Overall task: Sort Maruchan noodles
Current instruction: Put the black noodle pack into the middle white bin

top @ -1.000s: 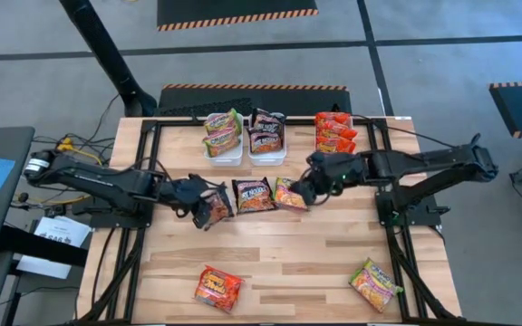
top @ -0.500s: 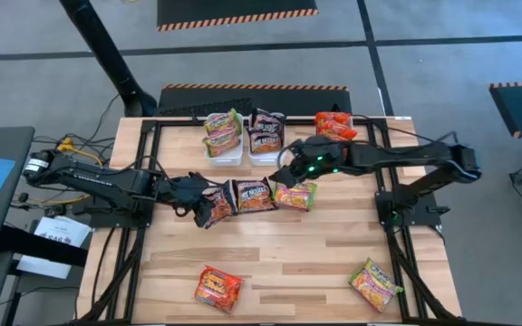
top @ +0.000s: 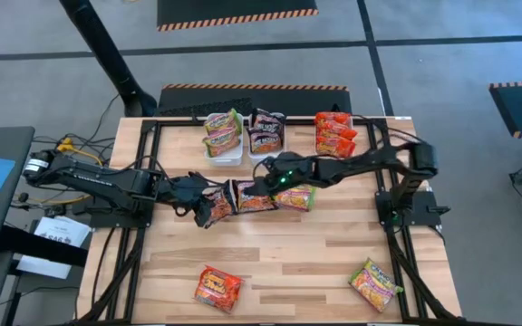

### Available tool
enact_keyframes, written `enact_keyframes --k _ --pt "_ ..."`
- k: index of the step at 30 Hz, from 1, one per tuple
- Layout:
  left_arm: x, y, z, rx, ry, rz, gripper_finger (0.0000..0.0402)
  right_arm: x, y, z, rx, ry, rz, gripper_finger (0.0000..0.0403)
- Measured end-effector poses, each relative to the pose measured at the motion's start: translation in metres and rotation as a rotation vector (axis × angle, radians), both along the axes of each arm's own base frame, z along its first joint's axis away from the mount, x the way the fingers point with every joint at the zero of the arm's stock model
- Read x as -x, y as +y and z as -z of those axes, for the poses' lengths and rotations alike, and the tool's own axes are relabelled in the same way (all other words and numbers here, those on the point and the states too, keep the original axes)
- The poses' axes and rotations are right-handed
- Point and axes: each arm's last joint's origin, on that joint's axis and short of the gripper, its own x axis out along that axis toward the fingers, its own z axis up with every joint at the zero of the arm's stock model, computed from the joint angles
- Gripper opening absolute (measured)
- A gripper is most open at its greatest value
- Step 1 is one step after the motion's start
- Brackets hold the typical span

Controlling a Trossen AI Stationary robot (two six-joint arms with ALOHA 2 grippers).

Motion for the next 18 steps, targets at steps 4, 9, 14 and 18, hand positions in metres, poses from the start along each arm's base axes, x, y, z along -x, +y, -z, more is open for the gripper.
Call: enact_keyframes --k 4,9,14,18 --pt "0.000 0.000 0.000 0.000 0.001 0.000 0.0000 -0.012 0.003 0.015 -0.065 -0.057 -0.023 0.0228" --pt "0.000 0.000 0.000 0.001 0.000 -0.001 0.0000 -0.032 0.007 0.023 -0.077 -0.109 -0.034 0.0228" --pt "0.000 0.000 0.000 0.003 -0.001 -0.002 0.0000 -0.053 0.007 0.033 -0.085 -0.105 -0.061 0.0228" --pt "0.000 0.000 0.000 0.003 0.000 -0.002 0.0000 -0.066 0.007 0.036 -0.092 -0.117 -0.091 0.0228"
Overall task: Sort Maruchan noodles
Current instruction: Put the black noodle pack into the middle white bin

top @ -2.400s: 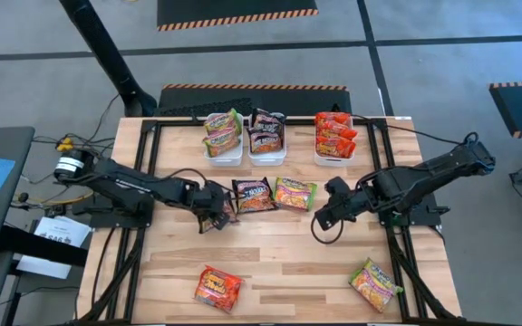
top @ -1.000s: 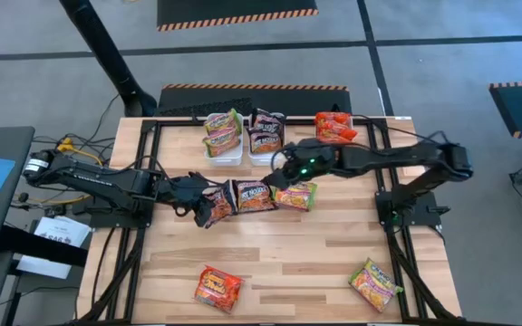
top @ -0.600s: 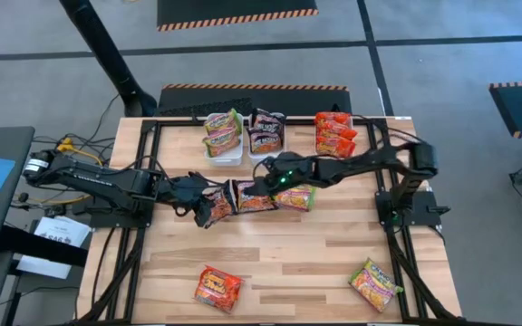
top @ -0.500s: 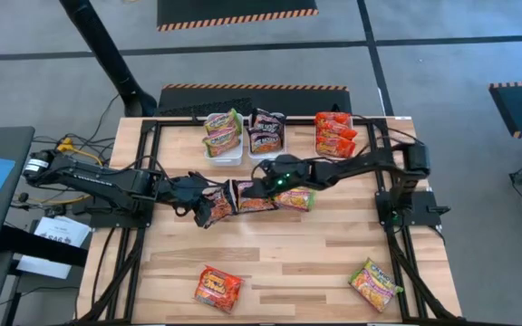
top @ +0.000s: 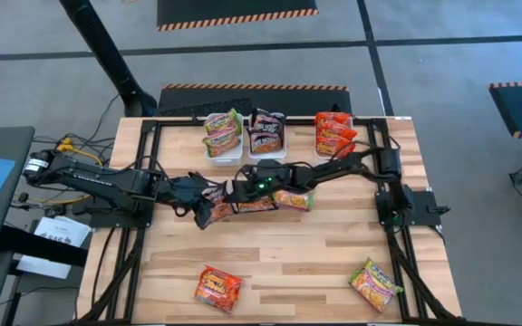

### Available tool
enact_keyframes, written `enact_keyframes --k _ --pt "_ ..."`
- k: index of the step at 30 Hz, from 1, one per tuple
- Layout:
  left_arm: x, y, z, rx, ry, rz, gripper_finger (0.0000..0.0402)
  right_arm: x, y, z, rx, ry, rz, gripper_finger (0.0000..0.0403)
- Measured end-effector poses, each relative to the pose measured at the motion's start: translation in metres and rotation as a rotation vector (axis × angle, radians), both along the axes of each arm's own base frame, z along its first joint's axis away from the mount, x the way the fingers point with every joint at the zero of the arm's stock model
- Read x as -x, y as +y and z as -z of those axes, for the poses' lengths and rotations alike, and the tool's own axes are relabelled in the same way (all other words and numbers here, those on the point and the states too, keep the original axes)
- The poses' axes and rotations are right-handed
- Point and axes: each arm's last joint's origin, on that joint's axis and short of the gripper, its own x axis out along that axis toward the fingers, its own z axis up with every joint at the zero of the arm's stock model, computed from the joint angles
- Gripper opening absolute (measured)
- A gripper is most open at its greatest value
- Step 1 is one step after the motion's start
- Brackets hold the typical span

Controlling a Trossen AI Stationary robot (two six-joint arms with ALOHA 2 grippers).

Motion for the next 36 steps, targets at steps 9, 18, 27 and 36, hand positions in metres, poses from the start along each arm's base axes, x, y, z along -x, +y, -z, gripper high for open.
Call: enact_keyframes --k 9,18,27,36 --pt "0.000 0.001 -0.001 -0.022 -0.010 -0.026 0.0000 -0.011 0.001 -0.006 0.043 0.106 -0.020 0.0223" --pt "-0.002 0.003 -0.003 -0.029 -0.041 -0.066 0.0000 -0.014 0.005 -0.011 0.076 0.145 -0.016 0.0093" --pt "0.001 0.001 0.001 0.001 0.020 -0.030 0.0000 -0.013 0.007 -0.010 0.114 0.130 -0.113 0.0028" --pt "0.004 0.000 0.006 0.083 0.075 -0.049 0.0026 -0.011 0.014 -0.010 0.006 0.144 -0.247 0.0174"
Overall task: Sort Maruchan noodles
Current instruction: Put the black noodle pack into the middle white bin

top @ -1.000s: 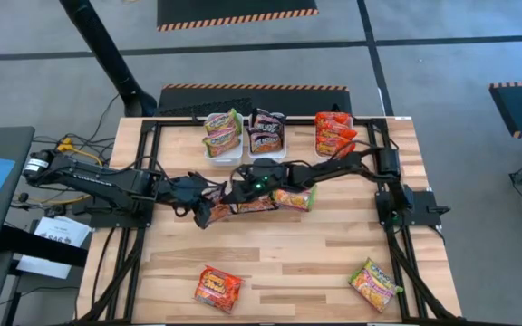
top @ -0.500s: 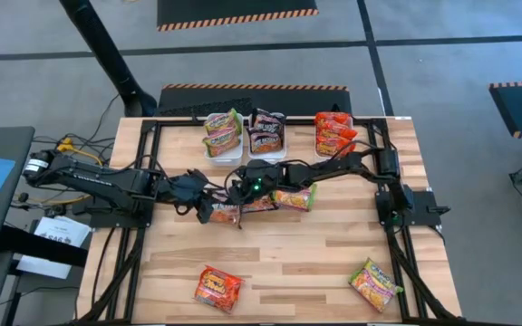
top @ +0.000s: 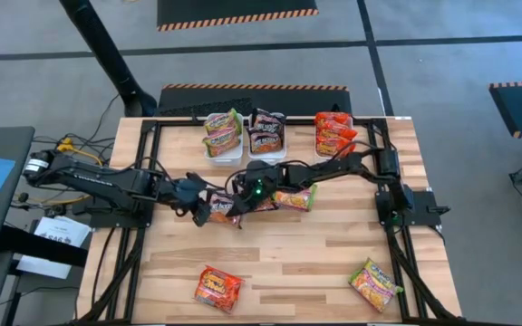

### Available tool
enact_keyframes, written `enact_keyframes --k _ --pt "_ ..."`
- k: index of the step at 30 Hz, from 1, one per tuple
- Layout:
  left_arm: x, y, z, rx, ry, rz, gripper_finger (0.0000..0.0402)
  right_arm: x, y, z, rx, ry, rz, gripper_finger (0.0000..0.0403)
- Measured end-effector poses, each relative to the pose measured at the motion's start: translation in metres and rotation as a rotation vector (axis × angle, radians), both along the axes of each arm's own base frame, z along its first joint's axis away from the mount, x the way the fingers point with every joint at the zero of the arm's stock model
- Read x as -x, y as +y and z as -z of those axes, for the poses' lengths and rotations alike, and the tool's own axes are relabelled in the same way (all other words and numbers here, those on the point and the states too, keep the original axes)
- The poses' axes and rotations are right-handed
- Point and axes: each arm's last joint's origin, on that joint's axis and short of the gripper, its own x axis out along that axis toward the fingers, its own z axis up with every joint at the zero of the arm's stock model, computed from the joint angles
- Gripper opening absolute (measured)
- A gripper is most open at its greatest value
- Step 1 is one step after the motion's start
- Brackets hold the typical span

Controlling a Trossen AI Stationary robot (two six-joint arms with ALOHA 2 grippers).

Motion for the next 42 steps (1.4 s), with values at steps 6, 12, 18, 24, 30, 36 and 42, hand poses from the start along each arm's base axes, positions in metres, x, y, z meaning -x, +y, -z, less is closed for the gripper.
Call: enact_keyframes --k 6,12,18,24,30,36,42 --pt "0.006 0.001 0.017 0.028 0.192 -0.057 0.0052 0.006 0.013 0.012 -0.007 0.140 -0.030 0.0219" --pt "0.000 -0.001 0.027 0.031 0.252 -0.038 0.0046 0.016 0.026 0.024 0.027 0.288 -0.083 0.0223" --pt "-0.008 -0.002 0.041 0.022 0.315 -0.042 0.0045 0.018 0.031 0.028 0.098 0.312 -0.051 0.0223" --pt "-0.018 0.000 0.058 0.009 0.387 -0.052 0.0044 0.016 0.019 0.027 0.155 0.312 0.073 0.0224" --pt "-0.027 0.003 0.069 0.024 0.406 -0.049 0.0044 0.016 0.013 0.029 0.190 0.333 0.158 0.0224" --pt "-0.037 0.005 0.085 0.055 0.428 -0.040 0.0044 0.014 0.013 0.046 0.173 0.368 0.168 0.0224" --pt "-0.045 0.004 0.090 0.087 0.400 -0.021 0.0044 0.004 0.011 0.057 0.085 0.295 0.096 0.0224"
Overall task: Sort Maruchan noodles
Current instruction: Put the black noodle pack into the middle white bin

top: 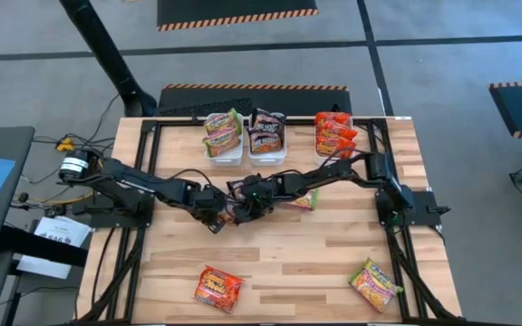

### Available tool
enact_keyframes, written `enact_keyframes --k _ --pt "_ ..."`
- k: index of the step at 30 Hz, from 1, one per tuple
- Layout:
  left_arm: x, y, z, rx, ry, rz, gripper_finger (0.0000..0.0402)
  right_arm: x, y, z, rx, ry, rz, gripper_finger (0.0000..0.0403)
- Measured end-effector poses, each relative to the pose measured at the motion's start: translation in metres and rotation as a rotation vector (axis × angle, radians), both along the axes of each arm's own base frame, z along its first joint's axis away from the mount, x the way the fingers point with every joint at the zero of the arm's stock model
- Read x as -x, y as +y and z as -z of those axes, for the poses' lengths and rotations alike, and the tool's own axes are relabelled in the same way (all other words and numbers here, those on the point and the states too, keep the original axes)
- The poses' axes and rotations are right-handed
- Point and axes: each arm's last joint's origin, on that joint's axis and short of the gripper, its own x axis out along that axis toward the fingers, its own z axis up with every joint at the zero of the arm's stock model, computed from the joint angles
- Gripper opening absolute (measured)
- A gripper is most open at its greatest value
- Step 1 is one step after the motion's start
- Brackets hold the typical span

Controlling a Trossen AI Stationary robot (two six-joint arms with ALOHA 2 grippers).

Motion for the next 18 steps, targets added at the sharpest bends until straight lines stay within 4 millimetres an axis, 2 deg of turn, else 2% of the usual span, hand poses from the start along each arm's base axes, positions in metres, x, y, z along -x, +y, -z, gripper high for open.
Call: enact_keyframes --k 11,18 --pt "-0.002 -0.001 -0.001 0.032 -0.021 0.048 0.0043 -0.004 -0.006 -0.008 -0.038 -0.077 -0.013 0.0224" --pt "-0.005 -0.003 -0.002 0.067 -0.064 0.079 0.0009 -0.004 -0.019 -0.008 0.003 -0.078 0.063 0.0219"
